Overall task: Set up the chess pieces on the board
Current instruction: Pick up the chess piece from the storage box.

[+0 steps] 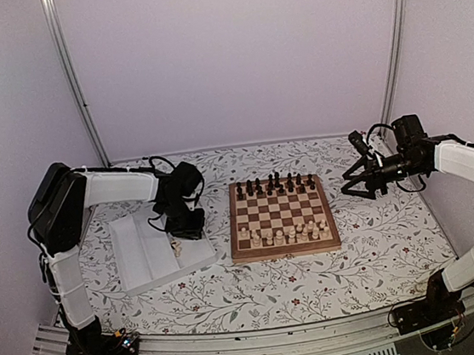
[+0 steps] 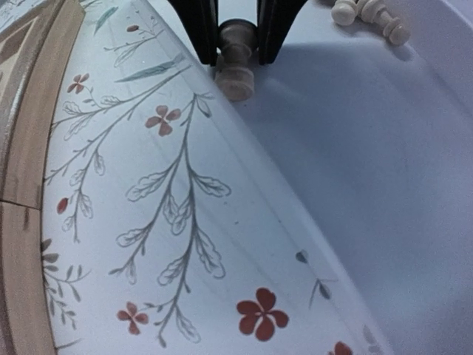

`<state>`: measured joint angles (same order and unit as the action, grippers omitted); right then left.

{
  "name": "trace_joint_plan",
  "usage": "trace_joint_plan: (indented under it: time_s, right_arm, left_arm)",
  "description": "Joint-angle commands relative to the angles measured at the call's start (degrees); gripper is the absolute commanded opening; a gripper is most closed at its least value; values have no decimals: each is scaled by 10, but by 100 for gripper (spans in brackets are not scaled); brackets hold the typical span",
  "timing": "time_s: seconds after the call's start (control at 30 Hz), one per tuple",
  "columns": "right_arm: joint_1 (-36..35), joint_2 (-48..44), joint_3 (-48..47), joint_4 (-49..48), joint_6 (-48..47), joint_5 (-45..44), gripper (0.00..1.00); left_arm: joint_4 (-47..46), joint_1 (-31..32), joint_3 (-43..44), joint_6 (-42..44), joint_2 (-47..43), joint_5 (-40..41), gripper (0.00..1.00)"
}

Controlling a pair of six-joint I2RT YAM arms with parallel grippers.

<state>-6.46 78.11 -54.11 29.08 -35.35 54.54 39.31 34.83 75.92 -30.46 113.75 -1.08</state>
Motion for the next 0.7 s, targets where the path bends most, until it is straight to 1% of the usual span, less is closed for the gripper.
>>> trace_joint_plan:
  time_s: [0.0, 0.1, 0.2, 0.3, 0.4, 0.47, 0.57, 0.6, 0.67]
  right_arm:
    - [-20, 3, -17, 13, -4, -15, 70]
    - [-48, 6, -55, 38, -16, -39, 70]
    - [-76, 22, -115, 62, -14, -37, 69]
    - [-116, 57, -179, 77, 0, -39, 69]
    - [-165, 104, -239, 91, 11, -35, 69]
    - [-188, 135, -273, 97, 18, -23, 69]
    - [-210, 188, -325, 104, 34, 10, 68]
    - [-216, 202, -344, 110, 39, 22, 68]
    - [-227, 237, -376, 123, 45, 19, 65]
  left_arm:
    - [26, -4, -7, 15, -3, -13, 11]
    - [36, -4, -23, 27, -44, -3, 9]
    - [30, -4, -36, 50, -92, 9, 9]
    - [-27, -2, -61, 91, -150, -3, 7]
    - [-111, -1, -93, 131, -206, -49, 7]
    - [-176, 0, -120, 164, -242, -107, 7]
    - [-275, 6, -156, 210, -272, -193, 8]
    - [-298, 9, -163, 226, -279, -223, 9]
    - [-330, 12, -171, 258, -287, -255, 9]
